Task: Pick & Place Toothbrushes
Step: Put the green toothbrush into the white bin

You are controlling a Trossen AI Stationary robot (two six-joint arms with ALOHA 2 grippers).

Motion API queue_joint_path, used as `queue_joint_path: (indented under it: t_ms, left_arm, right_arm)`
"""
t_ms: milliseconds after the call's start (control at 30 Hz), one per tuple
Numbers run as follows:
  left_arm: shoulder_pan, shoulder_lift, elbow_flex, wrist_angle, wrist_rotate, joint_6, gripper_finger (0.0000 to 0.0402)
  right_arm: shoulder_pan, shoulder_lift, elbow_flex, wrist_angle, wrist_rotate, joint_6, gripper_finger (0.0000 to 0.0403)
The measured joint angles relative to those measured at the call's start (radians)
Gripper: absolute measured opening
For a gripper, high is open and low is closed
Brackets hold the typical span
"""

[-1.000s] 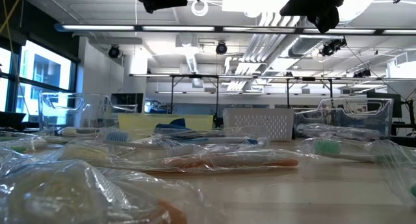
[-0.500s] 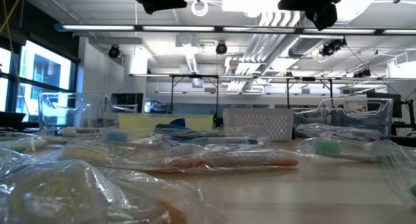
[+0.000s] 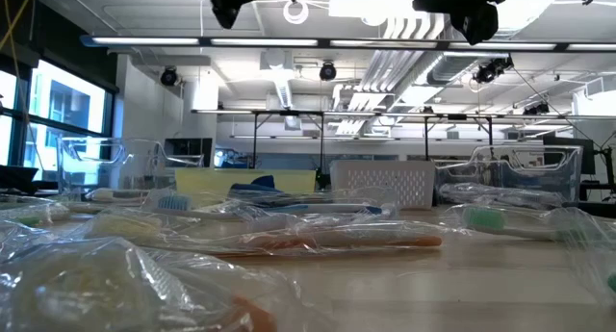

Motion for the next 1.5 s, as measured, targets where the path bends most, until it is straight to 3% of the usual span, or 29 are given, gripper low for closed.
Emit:
queue_joint_path:
  t_ms: [167, 433, 567, 700, 900, 1267, 1500]
  left_arm:
    - [0.0, 0.0, 0.0, -0.239, 0.097, -0.065, 0.0191]
    - [-0.001, 0.0, 0.0, -0.735, 0.094, -0.175, 0.0191]
    - [-0.002, 0.003, 0.0, -0.878, 0.017, -0.169, 0.0191]
    - [-0.002, 0.017, 0.0, -0.916, -0.048, -0.095, 0.0191]
    - [-0.008, 0.083, 0.0, -0.94, -0.068, 0.057, 0.0191]
    - [-0.195, 0.279, -0.001, -1.076, -0.109, 0.037, 0.0191]
    - [-0.223, 0.32, -0.009, -1.019, -0.113, 0.035, 0.0191]
  right_arm:
    - [0.0, 0.0, 0.0, -0.007, 0.0, -0.001, 0.0004]
    - [0.0, 0.0, 0.0, -0.028, 0.001, -0.002, 0.0004]
    - [0.0, 0.0, 0.0, -0.028, 0.001, -0.002, 0.0004]
    - [0.0, 0.0, 0.0, -0.029, 0.005, -0.002, 0.0004]
    - [0.0, 0.0, 0.0, -0.03, 0.005, -0.002, 0.0004]
    - [0.0, 0.0, 0.0, -0.037, 0.006, -0.001, 0.0004]
    - [0.0, 0.0, 0.0, -0.032, 0.031, -0.001, 0.0004]
